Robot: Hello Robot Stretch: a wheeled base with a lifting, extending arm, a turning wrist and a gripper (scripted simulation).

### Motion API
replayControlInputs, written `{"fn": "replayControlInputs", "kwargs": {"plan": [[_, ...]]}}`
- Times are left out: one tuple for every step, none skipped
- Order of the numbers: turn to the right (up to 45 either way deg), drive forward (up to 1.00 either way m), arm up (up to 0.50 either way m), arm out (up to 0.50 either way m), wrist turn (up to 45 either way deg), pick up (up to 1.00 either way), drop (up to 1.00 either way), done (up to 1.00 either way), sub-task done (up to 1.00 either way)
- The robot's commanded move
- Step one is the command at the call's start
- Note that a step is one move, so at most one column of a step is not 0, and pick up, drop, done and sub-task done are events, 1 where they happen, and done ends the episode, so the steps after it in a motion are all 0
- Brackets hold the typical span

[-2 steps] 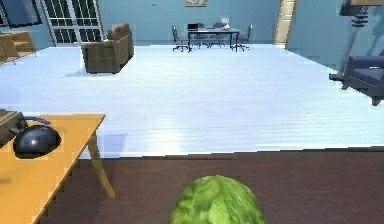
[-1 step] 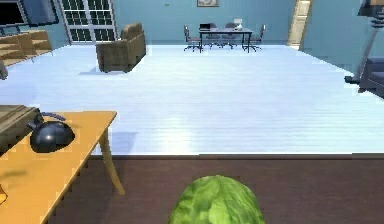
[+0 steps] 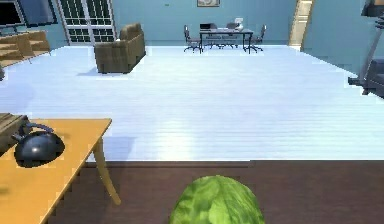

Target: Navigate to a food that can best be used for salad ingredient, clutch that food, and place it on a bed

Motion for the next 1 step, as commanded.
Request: {"fn": "replayControlInputs", "kwargs": {"plan": [[24.0,0.0,0.0,0.0,0.0,0.0,0.0,0.0,0.0]]}}
